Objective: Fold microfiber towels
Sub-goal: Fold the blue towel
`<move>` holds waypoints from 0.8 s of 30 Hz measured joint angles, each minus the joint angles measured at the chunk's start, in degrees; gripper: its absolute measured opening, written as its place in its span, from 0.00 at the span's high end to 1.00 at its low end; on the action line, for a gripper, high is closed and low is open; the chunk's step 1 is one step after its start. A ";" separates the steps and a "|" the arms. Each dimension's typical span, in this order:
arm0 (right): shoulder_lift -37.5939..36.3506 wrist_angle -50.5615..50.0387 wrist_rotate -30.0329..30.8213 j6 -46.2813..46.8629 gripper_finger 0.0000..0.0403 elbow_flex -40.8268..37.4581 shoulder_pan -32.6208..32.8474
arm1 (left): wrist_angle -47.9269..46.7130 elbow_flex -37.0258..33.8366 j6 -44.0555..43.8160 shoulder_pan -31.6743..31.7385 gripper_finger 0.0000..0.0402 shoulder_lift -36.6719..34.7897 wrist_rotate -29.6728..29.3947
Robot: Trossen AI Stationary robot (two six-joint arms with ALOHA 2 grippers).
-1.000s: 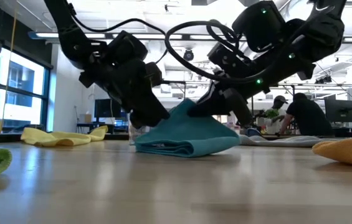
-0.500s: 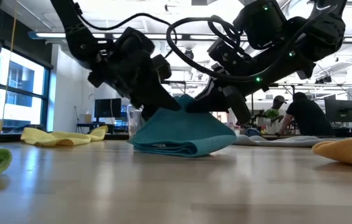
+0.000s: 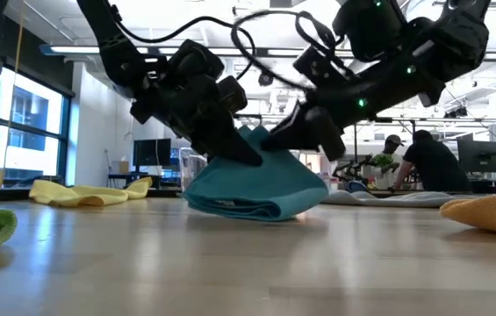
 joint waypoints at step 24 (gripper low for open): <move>-24.99 -0.52 -19.40 47.96 0.36 -25.13 -9.16 | 5.18 -0.04 13.70 -0.13 1.00 -3.28 -5.17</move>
